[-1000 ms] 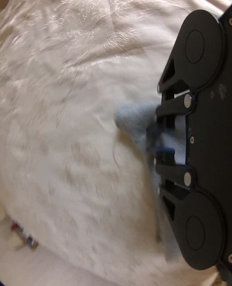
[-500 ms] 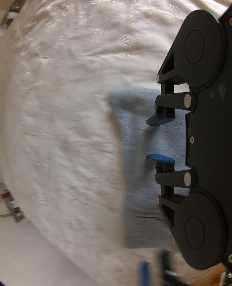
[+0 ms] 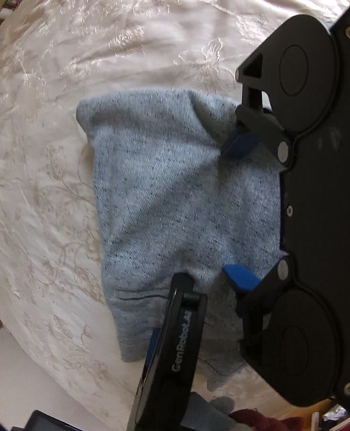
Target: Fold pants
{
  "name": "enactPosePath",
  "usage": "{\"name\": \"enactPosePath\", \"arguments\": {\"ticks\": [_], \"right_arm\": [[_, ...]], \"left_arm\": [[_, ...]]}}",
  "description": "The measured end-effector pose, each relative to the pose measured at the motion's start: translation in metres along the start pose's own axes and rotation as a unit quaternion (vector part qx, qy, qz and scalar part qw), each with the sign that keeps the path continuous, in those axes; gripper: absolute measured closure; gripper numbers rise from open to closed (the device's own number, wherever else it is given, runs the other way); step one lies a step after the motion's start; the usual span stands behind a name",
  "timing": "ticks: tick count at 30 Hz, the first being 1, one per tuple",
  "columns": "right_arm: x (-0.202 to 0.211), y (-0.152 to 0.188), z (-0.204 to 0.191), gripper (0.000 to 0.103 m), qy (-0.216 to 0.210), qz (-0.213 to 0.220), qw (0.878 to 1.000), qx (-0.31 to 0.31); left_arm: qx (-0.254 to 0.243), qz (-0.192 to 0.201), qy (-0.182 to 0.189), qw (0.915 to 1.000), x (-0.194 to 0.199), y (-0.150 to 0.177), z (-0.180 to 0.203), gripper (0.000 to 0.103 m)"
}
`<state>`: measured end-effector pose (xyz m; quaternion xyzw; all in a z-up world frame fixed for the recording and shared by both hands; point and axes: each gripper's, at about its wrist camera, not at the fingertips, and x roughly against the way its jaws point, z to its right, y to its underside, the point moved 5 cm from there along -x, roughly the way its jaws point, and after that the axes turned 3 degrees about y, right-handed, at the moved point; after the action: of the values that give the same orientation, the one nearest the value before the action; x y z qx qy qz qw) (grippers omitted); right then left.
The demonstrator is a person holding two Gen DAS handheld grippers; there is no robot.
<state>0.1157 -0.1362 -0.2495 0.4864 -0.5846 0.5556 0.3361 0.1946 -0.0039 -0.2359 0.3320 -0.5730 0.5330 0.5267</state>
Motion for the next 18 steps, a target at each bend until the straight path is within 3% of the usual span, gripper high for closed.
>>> {"name": "enactPosePath", "arguments": {"ticks": [3, 18], "right_arm": [[-0.006, -0.003, -0.004, 0.0, -0.002, -0.011, 1.0, 0.009], [-0.02, -0.015, -0.001, 0.0, -0.012, -0.029, 0.999, 0.009]], "left_arm": [[-0.018, -0.008, -0.015, 0.9997, 0.002, -0.001, -0.001, 0.0], [-0.013, -0.045, -0.054, 0.9974, -0.012, -0.016, 0.013, 0.0]]}}
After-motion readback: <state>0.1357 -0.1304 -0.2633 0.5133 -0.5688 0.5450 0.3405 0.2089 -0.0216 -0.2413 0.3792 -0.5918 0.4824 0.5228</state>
